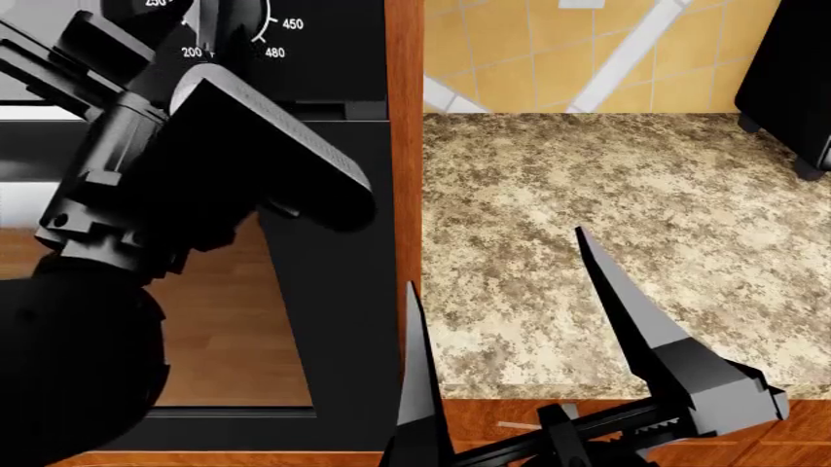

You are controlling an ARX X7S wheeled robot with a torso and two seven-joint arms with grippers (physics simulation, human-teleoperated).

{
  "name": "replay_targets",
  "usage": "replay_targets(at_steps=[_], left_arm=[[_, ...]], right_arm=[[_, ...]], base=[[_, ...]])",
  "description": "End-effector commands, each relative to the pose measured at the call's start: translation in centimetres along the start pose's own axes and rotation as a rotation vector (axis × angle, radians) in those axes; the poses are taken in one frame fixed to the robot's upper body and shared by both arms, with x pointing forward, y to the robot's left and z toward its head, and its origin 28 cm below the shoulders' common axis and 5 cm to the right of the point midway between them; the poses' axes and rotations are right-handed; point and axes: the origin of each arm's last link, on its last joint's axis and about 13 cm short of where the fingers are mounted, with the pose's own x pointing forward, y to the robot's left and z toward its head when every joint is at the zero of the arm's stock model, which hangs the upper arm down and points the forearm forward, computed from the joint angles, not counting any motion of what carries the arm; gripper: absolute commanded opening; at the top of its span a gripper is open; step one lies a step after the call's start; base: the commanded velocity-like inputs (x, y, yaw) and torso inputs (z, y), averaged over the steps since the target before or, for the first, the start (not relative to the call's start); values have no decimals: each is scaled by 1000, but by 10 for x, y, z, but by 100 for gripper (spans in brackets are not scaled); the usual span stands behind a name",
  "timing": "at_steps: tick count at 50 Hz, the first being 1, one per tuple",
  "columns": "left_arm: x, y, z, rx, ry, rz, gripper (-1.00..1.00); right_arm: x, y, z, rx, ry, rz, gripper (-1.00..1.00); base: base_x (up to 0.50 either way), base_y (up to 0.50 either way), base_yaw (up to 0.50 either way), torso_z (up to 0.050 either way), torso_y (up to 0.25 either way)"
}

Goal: Preheat the oven by turning the temperature knob.

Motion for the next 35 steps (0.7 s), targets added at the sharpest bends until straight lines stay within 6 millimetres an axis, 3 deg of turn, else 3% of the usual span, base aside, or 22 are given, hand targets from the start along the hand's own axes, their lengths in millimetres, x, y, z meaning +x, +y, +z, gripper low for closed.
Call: replay_targets(at_steps=[1,35], left_arm=[[53,7,-14,-78,266,-32,-100],[53,0,-16,47,197,-49,-100]], right_arm=[[0,1,1,-2,-7,-1,100],[0,1,1,-5,-3,6,100]], base=[[26,-9,-14,0,0],[14,-8,-16,2,0]])
